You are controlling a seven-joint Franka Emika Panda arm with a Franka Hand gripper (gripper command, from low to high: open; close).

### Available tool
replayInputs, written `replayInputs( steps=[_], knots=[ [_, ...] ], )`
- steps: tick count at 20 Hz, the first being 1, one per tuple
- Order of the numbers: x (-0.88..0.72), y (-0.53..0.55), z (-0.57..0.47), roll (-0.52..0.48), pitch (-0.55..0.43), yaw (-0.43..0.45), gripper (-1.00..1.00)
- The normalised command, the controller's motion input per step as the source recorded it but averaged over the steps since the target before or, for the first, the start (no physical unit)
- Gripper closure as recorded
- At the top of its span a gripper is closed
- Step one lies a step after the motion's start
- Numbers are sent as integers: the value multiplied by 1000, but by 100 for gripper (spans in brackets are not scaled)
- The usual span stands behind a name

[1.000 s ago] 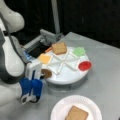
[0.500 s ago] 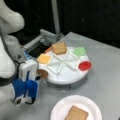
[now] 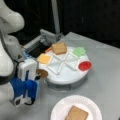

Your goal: Ingredient selection for cheeseburger or sandwich

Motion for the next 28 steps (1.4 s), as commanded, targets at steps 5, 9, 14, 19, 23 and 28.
replayInputs(
  steps=[5,9,14,19,23,28],
  knots=[
    [368,-118,274,-167,200,289,100],
    [364,-99,197,-178,191,270,100],
    [327,-105,109,-218,162,233,100],
    [358,-56,45,-260,161,152,100],
    [376,-25,77,-311,173,129,100],
    [336,-40,69,-282,159,97,100]
  ],
)
